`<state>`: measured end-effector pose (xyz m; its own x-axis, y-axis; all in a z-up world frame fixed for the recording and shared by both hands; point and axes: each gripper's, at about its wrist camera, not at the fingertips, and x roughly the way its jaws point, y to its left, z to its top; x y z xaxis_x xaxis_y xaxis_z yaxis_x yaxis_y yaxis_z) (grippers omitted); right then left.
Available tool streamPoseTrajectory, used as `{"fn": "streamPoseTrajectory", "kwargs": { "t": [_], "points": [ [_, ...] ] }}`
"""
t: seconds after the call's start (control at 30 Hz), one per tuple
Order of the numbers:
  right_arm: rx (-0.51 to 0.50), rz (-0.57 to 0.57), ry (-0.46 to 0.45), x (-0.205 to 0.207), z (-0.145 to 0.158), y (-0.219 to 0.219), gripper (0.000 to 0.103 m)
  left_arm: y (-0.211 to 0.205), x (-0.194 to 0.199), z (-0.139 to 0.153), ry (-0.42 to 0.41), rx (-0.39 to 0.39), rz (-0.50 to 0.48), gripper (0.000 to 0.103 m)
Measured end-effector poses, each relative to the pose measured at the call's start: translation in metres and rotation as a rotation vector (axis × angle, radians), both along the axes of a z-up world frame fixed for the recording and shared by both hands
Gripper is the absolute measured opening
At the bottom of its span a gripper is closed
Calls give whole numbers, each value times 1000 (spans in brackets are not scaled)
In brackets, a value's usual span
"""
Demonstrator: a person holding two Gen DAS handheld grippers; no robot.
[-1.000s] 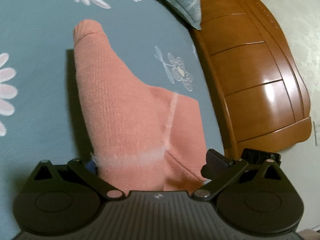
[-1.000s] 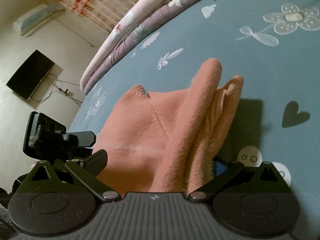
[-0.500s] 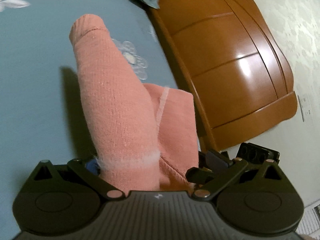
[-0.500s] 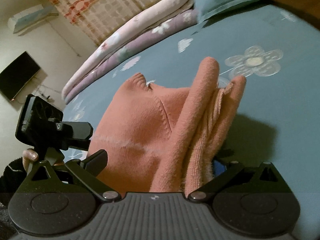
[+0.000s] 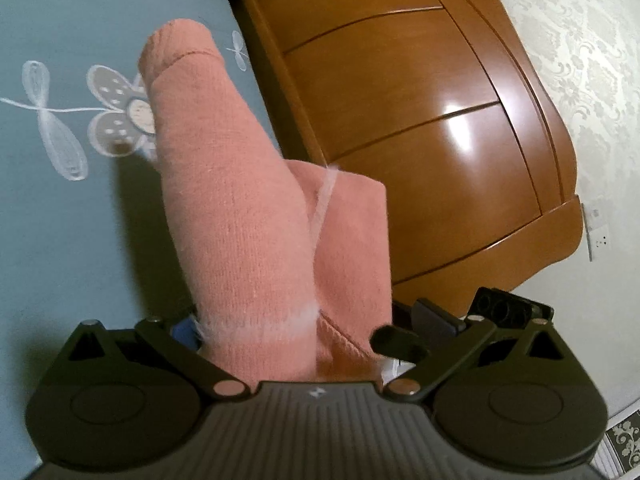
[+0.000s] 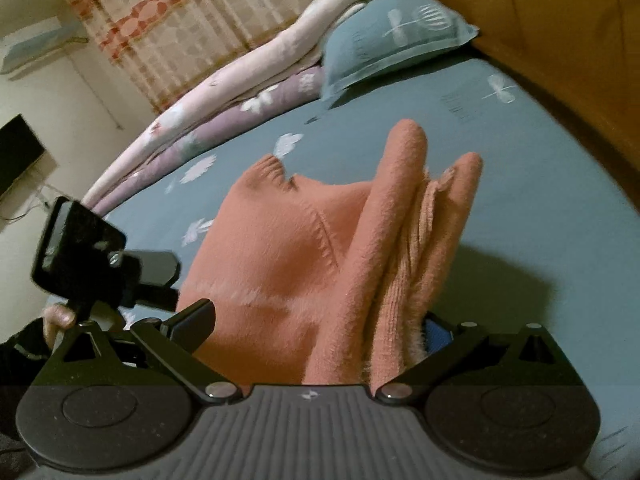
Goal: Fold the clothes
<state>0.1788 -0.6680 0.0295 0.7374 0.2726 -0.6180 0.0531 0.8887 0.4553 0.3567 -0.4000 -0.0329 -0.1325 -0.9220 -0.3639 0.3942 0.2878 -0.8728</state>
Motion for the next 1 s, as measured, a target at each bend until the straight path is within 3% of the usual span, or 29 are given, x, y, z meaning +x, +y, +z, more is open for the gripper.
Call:
{"fn": "streamPoseTrajectory", "kwargs": {
  "t": [0.23, 0.4, 0.57, 0.67, 0.8, 0.87, 0.9, 1.0],
  "points": [
    [-13, -55, 44, 11, -6, -59, 103, -47, -6, -14, 60, -17, -15, 101],
    [10, -89, 78, 22, -26, -82, 102, -61, -6, -37, 102, 5, 20, 101],
    [6, -139, 101, 31, -47, -91, 102, -58, -4, -47, 68, 38, 12, 101],
    [-56, -219, 128, 27, -51, -93, 102, -52, -6, -41, -39, 130, -43, 98],
    [-254, -322, 94, 7, -27, -85, 96, -40, -17, 0, -336, 164, -78, 98],
    [-289, -308, 20, -7, -12, -73, 89, -34, -22, 21, -491, 176, -93, 99],
    [-312, -282, -7, -13, -9, -63, 80, -31, -25, 32, -568, 181, -101, 99],
    [-398, -201, -34, -20, -15, -32, 56, -51, -34, 40, -652, 142, -167, 99]
  ]
}}
